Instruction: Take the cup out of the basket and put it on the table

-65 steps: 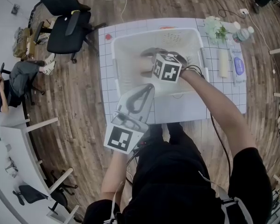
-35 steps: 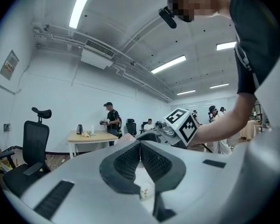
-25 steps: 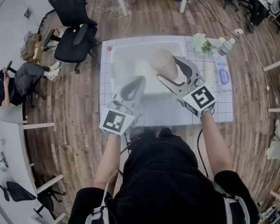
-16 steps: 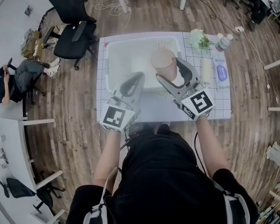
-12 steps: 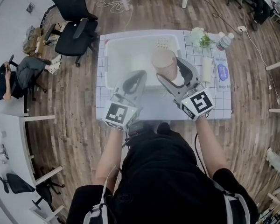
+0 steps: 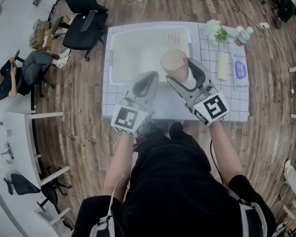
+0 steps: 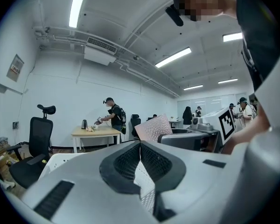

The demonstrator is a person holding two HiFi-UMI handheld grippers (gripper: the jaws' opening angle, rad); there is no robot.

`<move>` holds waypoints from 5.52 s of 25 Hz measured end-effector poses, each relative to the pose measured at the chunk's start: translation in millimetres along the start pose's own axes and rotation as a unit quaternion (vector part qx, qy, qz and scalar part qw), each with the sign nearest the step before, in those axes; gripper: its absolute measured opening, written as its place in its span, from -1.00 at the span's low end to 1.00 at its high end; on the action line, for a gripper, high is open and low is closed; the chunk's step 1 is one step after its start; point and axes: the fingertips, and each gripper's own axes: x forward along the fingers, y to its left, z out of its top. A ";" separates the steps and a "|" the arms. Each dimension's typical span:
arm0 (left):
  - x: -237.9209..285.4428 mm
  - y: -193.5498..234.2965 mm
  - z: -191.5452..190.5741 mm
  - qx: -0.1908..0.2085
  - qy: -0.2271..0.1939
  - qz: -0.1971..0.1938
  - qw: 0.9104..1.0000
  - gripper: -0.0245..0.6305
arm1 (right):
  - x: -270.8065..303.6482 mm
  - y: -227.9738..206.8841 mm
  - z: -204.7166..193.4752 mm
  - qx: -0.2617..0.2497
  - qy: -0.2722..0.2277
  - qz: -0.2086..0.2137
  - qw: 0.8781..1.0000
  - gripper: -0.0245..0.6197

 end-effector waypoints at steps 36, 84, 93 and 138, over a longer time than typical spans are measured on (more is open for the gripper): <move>-112.3 -15.3 -19.4 -0.013 -0.031 -0.133 0.991 -0.89 | -33.6 159.7 -20.5 -0.031 0.043 -0.070 0.996 0.08; -3.5 -89.4 -260.5 -0.054 0.149 -0.173 0.972 -0.89 | -113.8 63.2 -284.9 0.004 0.275 -0.082 0.958 0.08; -7.5 -95.1 -277.7 -0.061 0.169 -0.170 0.969 -0.89 | -115.1 58.8 -294.2 0.017 0.279 -0.098 0.955 0.08; -81.5 -81.9 -79.5 -0.033 -0.005 -0.106 0.994 -0.89 | -103.7 110.9 -78.8 -0.037 0.118 -0.094 0.988 0.10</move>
